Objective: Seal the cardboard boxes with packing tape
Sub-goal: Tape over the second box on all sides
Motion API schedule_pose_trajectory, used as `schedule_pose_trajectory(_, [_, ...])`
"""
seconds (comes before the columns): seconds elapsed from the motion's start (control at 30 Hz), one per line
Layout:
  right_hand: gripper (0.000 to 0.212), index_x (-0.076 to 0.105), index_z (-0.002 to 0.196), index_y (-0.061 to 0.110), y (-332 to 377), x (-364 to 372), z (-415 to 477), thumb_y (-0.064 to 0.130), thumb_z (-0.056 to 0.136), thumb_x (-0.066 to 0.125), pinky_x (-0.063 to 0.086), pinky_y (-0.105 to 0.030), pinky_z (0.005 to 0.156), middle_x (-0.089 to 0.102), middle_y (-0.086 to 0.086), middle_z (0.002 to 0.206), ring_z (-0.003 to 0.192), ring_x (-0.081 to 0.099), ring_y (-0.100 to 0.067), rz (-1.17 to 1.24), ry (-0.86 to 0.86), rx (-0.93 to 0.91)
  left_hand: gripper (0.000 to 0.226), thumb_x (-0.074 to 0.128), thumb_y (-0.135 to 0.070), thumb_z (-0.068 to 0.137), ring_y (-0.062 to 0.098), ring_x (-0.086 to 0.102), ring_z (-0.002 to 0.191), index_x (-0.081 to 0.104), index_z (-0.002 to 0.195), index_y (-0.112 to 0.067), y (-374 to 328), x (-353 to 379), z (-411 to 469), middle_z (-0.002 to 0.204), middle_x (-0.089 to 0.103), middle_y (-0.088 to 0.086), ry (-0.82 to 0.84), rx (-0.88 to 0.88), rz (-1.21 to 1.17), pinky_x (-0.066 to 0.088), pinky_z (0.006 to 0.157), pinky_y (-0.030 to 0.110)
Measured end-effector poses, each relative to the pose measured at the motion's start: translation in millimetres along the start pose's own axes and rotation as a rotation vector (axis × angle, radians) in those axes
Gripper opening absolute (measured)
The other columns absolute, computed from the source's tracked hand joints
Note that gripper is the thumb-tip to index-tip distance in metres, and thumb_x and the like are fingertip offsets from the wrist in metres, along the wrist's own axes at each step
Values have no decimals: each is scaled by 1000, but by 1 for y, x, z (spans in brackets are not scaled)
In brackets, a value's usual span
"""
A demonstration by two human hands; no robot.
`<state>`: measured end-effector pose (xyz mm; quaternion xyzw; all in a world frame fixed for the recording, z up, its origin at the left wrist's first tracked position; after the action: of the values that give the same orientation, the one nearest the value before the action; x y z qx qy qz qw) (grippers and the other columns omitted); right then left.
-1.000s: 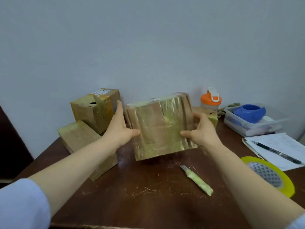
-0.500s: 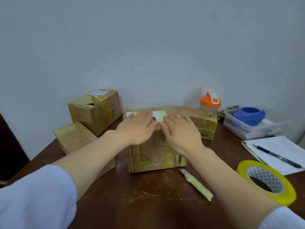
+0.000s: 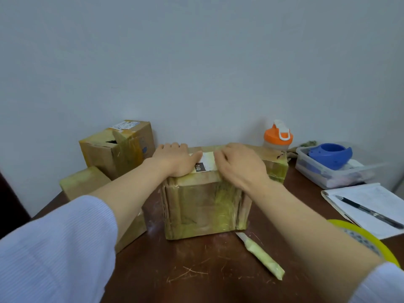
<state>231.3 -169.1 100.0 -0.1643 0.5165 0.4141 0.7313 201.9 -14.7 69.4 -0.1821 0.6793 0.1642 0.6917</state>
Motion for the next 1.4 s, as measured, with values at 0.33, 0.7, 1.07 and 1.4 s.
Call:
schedule_pose_trajectory(0.33, [44,46,130,12,-20,28,24,38,98,31,29,-38,104,43,-11,137,132,33,-32,41,260,114,41,28,-29,100,32,55,107,54,121,-6,8,-15,-2,122,59,14,-144,-50,-302,43,91,37])
schedule_pose_trajectory(0.7, [58,46,119,7,-53,-6,-8,39,77,71,50,-44,91,59,-8,121,103,60,-24,876,-73,490,22,56,-38,91,16,55,105,60,106,-21,46,-17,-50,108,62,-2,-188,-292,-1354,39,94,40])
schedule_pose_trajectory(1.07, [26,64,111,17,-69,38,-78,23,86,62,48,-25,62,67,1,102,89,63,-15,1111,-88,663,82,71,-24,83,18,46,125,24,148,-12,42,39,-112,149,37,5,-281,-328,-1325,41,87,23])
schedule_pose_trajectory(1.4, [53,56,126,9,-55,28,-70,14,77,76,56,-40,84,70,-3,107,94,68,-20,1333,-113,586,84,73,1,77,3,53,113,30,147,-14,57,1,-115,140,50,-3,-393,-101,-1475,51,84,18])
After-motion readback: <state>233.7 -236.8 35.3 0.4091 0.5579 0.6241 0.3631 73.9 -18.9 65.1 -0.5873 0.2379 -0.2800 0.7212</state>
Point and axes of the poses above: each hand's wrist, its own z-axis towards the middle knuckle, its own x-axis out of the palm, y = z × x, the point moved 7 cm from there along z, towards the middle knuckle
